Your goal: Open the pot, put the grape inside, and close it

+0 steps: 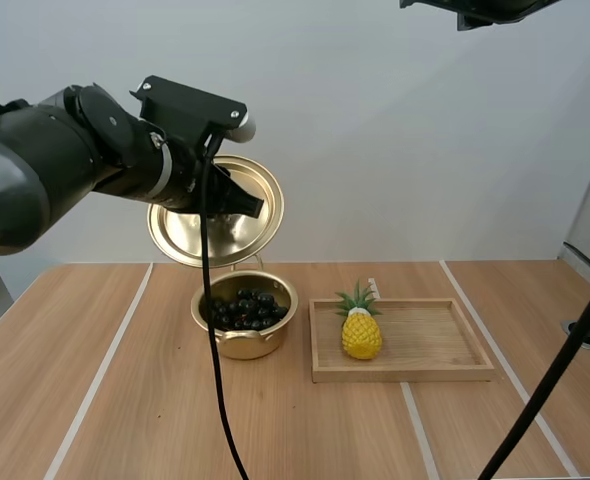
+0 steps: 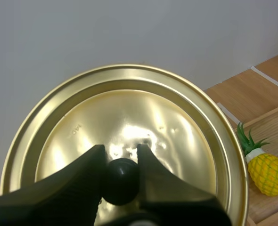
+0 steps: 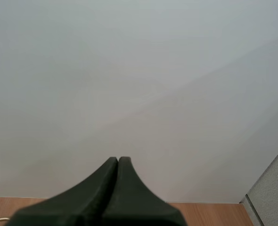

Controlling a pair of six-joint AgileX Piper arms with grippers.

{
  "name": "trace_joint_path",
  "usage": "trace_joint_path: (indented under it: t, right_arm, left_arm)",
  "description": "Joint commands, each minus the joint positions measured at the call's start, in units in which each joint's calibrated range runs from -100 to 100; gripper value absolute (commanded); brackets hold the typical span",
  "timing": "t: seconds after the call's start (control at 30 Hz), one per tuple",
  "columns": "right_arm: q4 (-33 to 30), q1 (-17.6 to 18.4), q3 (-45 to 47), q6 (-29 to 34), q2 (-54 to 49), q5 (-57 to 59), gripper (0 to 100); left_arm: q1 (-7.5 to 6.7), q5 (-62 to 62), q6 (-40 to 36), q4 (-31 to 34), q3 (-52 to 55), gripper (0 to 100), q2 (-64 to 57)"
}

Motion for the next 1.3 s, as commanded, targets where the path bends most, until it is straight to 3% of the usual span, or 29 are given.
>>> trace_joint_path:
  t: [0.0,0.27,0.5,1.27]
  right_arm:
    - [0.09,-0.21,-0.41,-0.42,-0.95,-0.27,0]
    - [0.09,-0.21,-0.41,-0.42,-0.95,1.01,0]
    - [-0.01,-0.21,-0.41,-0.42,-0.95,1.95,0]
    - [-2.09,-0.21,-0.41,-0.42,-0.95,7.56,0]
  left_arm:
    - [0.0,-3.41,1.85,-3.17,0.64,0,2.2]
    - [0.03,-3.41,1.95,-3.64,0.64,0,9.79]
    - [-0.06,-0.4,6.64,-7.96,0.64,0,14.32]
    - [-0.06,-6.39,7.59,-7.96,0.5,0,27.88]
